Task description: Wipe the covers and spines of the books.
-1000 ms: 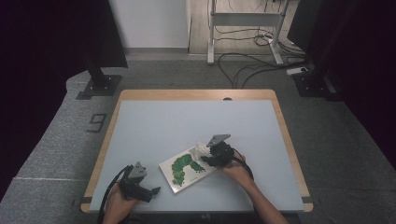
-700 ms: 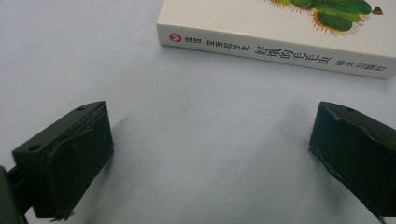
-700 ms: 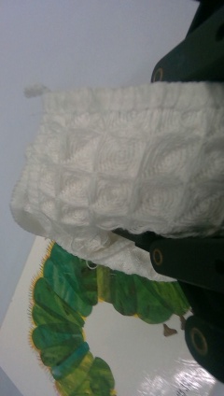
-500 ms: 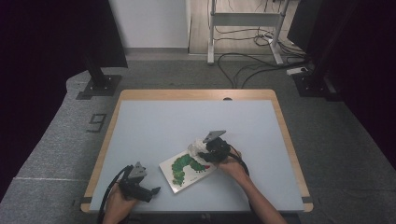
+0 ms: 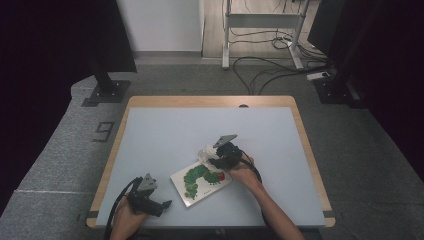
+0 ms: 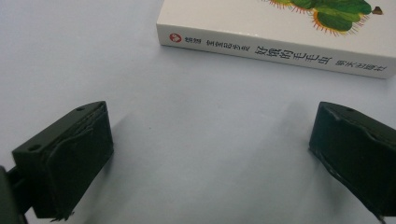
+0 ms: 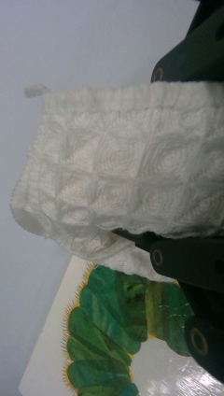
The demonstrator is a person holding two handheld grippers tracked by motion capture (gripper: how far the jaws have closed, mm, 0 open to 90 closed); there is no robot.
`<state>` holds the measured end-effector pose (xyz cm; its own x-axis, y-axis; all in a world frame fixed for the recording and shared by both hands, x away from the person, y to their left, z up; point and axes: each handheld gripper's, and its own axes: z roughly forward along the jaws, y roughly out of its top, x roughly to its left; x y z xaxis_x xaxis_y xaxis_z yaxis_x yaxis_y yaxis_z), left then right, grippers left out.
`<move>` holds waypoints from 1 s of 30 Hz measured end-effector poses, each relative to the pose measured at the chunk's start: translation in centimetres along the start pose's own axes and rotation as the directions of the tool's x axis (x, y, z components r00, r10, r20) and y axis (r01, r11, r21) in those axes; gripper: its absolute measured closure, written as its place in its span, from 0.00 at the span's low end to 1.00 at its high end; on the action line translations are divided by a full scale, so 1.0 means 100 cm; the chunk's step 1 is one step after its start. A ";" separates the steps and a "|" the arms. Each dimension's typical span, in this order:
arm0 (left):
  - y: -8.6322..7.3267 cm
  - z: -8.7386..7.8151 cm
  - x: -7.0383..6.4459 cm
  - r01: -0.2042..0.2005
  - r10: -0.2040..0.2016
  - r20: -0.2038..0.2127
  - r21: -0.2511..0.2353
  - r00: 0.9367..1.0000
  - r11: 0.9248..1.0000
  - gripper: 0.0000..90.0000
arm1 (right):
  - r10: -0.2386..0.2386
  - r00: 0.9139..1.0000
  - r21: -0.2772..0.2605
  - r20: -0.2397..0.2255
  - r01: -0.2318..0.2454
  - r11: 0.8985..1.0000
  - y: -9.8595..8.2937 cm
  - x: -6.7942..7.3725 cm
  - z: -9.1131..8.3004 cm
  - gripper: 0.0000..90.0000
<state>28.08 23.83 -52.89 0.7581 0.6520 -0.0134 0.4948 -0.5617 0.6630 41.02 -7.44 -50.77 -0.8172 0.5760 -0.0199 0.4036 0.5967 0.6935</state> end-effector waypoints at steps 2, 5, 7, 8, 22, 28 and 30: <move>0.000 0.000 0.000 0.000 0.000 0.000 0.000 1.000 1.000 0.00 | 0.003 1.000 -0.002 0.005 -0.003 1.000 0.001 0.000 0.001 0.63; 0.000 0.000 0.000 0.000 0.000 0.000 0.000 1.000 1.000 0.00 | -0.007 1.000 0.004 0.010 0.007 1.000 0.003 0.001 0.002 0.63; 0.000 0.000 0.000 0.000 0.000 0.000 0.000 1.000 1.000 0.00 | -0.021 1.000 0.004 0.014 0.021 1.000 0.003 0.002 0.002 0.62; 0.000 0.000 0.000 0.000 0.000 0.000 0.000 1.000 1.000 0.00 | -0.022 1.000 0.004 0.016 0.022 1.000 0.004 0.002 0.002 0.62; 0.000 0.000 0.000 0.000 0.000 -0.001 0.000 1.000 1.000 0.00 | -0.079 0.996 -0.016 -0.040 0.078 0.997 0.010 0.024 0.006 0.62; 0.000 0.000 0.000 0.000 0.000 -0.001 0.000 1.000 1.000 0.00 | -0.093 0.994 -0.023 -0.059 0.091 0.996 0.014 0.033 0.009 0.62; 0.000 0.000 0.000 0.000 0.000 0.000 0.000 1.000 1.000 0.00 | -0.092 0.994 -0.025 -0.065 0.091 0.996 0.014 0.034 0.010 0.62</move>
<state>28.07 23.83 -52.89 0.7579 0.6522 -0.0131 0.4948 -0.5616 0.6632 39.23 -4.08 -50.54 -0.8760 0.4808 -0.0370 0.3173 0.6324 0.7067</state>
